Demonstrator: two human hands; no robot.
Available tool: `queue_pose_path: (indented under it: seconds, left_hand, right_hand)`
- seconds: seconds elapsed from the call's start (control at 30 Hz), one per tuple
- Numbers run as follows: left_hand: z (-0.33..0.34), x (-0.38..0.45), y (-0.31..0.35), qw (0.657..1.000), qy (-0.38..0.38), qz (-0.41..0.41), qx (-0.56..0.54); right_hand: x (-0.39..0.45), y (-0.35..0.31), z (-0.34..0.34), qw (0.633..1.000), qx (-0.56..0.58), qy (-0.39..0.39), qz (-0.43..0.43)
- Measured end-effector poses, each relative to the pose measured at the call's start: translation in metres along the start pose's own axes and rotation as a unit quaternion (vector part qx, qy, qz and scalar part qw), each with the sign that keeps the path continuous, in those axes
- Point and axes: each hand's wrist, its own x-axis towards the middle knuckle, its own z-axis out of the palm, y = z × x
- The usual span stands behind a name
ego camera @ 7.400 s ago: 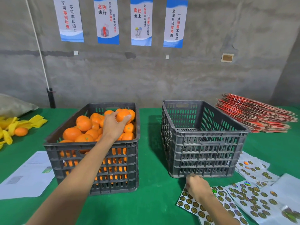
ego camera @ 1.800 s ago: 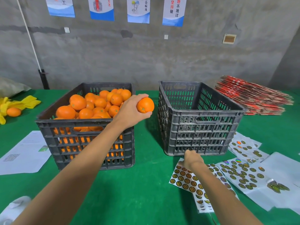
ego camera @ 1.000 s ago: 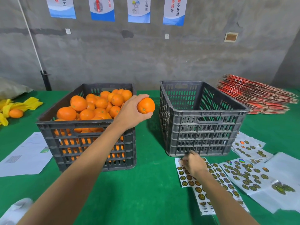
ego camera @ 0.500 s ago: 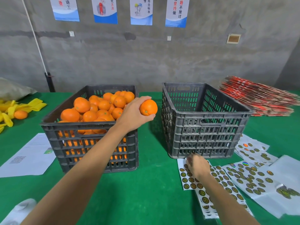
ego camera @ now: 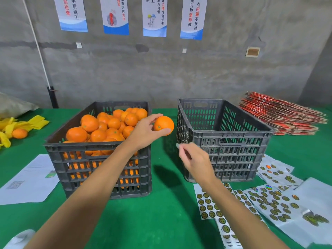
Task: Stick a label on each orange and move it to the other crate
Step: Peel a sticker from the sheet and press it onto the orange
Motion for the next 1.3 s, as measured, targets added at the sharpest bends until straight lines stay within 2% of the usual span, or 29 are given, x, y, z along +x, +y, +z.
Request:
queue_pose_path:
  seconds: [0.1,0.23,0.5,0.73,0.8,0.97,1.1,1.17,1.23,1.3]
  left_hand:
    - [-0.005,0.002,0.001,0.999,-0.015,-0.012,-0.042]
    - [-0.007,0.002,0.002,0.998,-0.018,-0.013,-0.051]
    - [-0.01,0.0,0.005,0.998,-0.023,-0.001,-0.051]
    - [-0.011,0.0,0.006,0.995,-0.018,0.014,-0.099]
    - [-0.01,-0.003,0.01,0.995,-0.025,0.034,-0.09]
    - [-0.007,-0.002,0.01,0.997,-0.003,0.062,-0.048]
    - [-0.005,-0.005,0.011,0.997,0.023,0.036,-0.067]
    - [-0.004,-0.006,0.013,0.997,0.033,0.03,-0.07]
    - [-0.003,-0.006,0.017,0.997,0.016,0.021,-0.072]
    - [-0.007,-0.006,0.017,0.998,0.01,-0.01,-0.057]
  right_hand:
    - [0.043,-0.016,-0.002,0.996,0.032,0.061,0.061]
    - [0.081,-0.023,-0.001,0.993,0.034,0.092,0.063]
    - [0.091,-0.021,0.007,0.997,-0.043,0.002,-0.058]
    - [0.094,-0.011,-0.01,0.974,-0.153,-0.063,-0.156]
    - [0.093,-0.01,-0.01,0.972,-0.164,-0.084,-0.145]
    - [0.089,-0.009,0.002,0.977,-0.111,-0.169,-0.064]
    - [0.092,-0.018,0.012,0.983,0.007,-0.185,0.019]
    - [0.097,-0.021,0.013,0.98,0.05,-0.191,0.031]
    - [0.102,-0.021,0.012,0.981,0.041,-0.189,0.033]
    - [0.105,-0.01,0.009,0.985,-0.034,-0.161,0.055]
